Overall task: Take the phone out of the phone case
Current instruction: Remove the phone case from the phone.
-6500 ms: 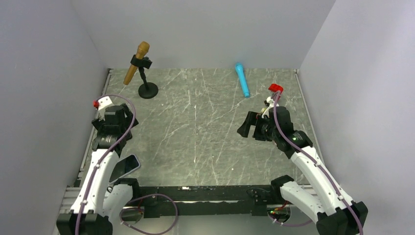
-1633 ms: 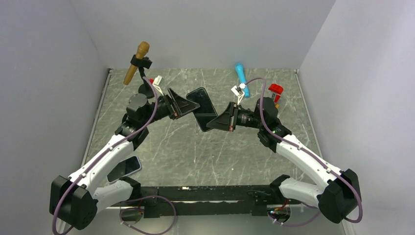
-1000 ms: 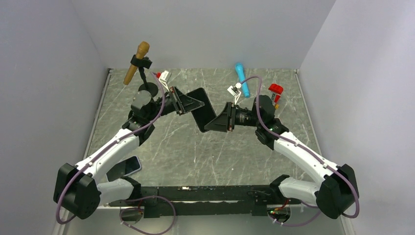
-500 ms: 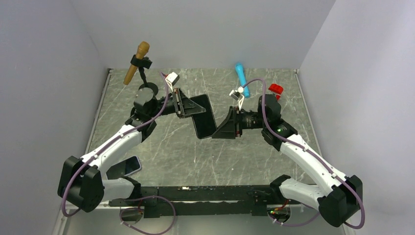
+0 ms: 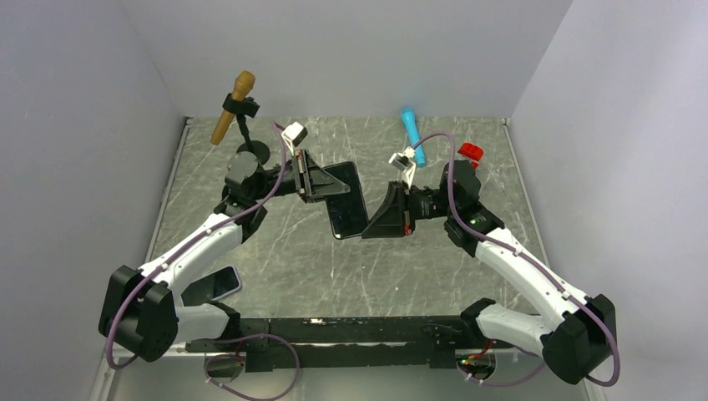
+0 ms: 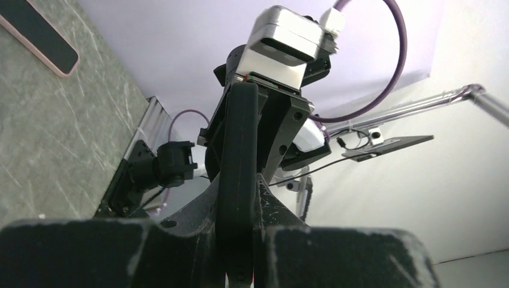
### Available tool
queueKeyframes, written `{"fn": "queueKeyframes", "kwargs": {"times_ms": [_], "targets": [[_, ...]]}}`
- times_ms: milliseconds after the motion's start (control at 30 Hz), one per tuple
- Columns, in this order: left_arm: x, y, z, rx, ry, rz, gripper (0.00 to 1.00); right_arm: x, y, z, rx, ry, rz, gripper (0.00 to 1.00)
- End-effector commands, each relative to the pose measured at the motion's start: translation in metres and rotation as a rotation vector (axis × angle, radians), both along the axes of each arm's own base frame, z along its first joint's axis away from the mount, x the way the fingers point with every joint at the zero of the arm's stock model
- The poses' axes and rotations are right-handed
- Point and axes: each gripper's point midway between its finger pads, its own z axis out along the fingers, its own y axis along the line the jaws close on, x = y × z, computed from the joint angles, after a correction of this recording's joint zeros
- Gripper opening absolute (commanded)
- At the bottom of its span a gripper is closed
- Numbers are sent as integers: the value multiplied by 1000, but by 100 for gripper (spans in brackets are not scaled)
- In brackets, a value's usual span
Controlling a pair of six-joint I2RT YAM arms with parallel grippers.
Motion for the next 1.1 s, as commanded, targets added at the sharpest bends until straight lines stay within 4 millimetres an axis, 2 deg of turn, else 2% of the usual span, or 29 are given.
{"fn": "queueKeyframes", "kwargs": {"times_ms": [0,133,300,533,867,967,1067], "targets": [[-1,1,13,-62,185,-7,0,4,5,6,25,-242,-17,0],[-7,1,8,-72,310,-21,0,15,15,9,6,-335,-18,0],[-15,1,17,-106,355,-42,0,34,26,9,-36,-386,-14,0],[-24,-2,43,-210,347,-85,0,49,37,14,-40,-429,0,0],[-34,-15,58,-263,353,-148,0,75,44,16,-90,-511,-68,0],[-33,-17,59,-255,347,-139,0,88,43,18,-120,-521,-142,0],[-28,-14,64,-290,326,-99,0,123,31,13,-215,-474,-394,0]]}}
